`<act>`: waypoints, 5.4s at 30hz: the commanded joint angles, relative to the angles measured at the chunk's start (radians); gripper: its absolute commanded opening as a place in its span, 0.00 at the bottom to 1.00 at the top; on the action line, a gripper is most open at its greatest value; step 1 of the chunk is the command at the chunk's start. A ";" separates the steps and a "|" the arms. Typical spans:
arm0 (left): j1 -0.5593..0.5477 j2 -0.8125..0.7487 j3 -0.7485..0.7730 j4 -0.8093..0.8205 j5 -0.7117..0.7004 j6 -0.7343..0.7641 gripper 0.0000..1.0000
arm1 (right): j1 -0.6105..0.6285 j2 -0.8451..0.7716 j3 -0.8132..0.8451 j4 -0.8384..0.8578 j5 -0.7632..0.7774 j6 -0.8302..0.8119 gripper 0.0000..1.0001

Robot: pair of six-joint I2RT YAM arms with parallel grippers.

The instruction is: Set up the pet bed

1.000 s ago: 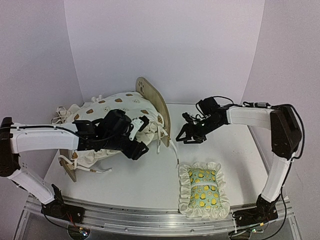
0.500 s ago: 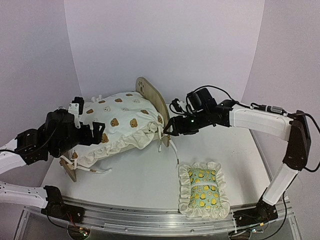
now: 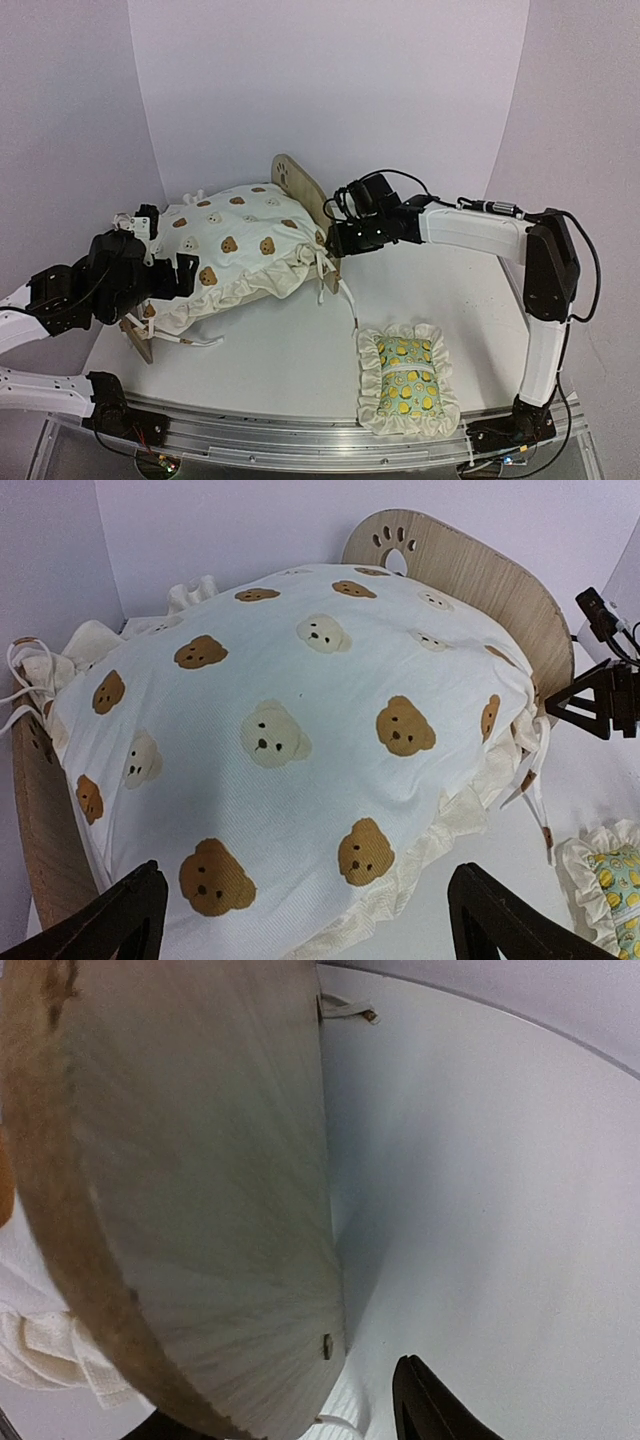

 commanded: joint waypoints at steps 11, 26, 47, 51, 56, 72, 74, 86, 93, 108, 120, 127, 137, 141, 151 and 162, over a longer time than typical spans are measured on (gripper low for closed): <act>0.002 0.061 0.054 -0.007 -0.004 -0.008 1.00 | -0.242 0.239 0.290 0.010 -0.066 -0.098 0.56; 0.039 0.134 0.048 0.071 -0.135 0.050 0.97 | -0.326 0.043 0.203 0.041 -0.272 0.023 0.73; 0.088 0.091 0.067 0.025 -0.038 0.040 0.99 | 0.415 -0.045 0.038 0.143 -0.287 -0.052 0.75; 0.088 -0.029 0.023 0.048 -0.050 0.030 0.99 | 0.451 0.116 0.193 0.143 -0.303 -0.036 0.73; 0.086 -0.058 0.018 0.051 -0.034 0.030 1.00 | 0.456 0.260 0.337 0.117 -0.262 -0.051 0.72; 0.086 -0.009 0.015 0.087 -0.025 0.050 1.00 | 0.515 0.154 0.126 0.067 -0.034 -0.168 0.00; 0.087 0.011 0.019 0.085 -0.026 0.047 0.99 | 0.514 0.093 0.041 0.069 0.034 -0.190 0.00; 0.085 0.149 0.070 0.137 0.063 0.058 0.99 | 0.247 -0.473 -0.702 0.141 0.164 -0.167 0.00; 0.088 0.290 0.096 0.257 0.083 0.128 0.99 | 0.155 -0.621 -0.872 0.142 0.358 -0.207 0.53; 0.440 0.746 0.153 0.485 0.492 0.221 0.97 | 0.146 -0.962 -0.803 -0.084 0.086 -0.031 0.98; 0.462 0.933 0.123 0.674 0.728 0.222 0.94 | 0.146 -1.044 -0.753 -0.168 -0.003 0.086 0.98; 0.378 0.983 0.130 0.732 0.903 0.250 0.91 | 0.146 -1.068 -0.764 -0.177 0.003 0.111 0.98; 0.012 1.158 0.289 0.793 0.946 0.162 0.88 | 0.146 -1.155 -0.765 -0.228 0.117 0.156 0.98; -0.115 1.288 0.440 0.809 1.004 0.171 0.87 | 0.145 -1.187 -0.785 -0.229 0.220 0.209 0.98; -0.140 1.235 0.401 0.819 0.954 0.250 0.87 | 0.145 -1.063 -0.767 -0.220 0.237 0.306 0.98; -0.096 0.939 0.285 0.661 1.029 0.362 0.99 | 0.146 -0.825 -0.777 0.020 0.274 0.462 0.98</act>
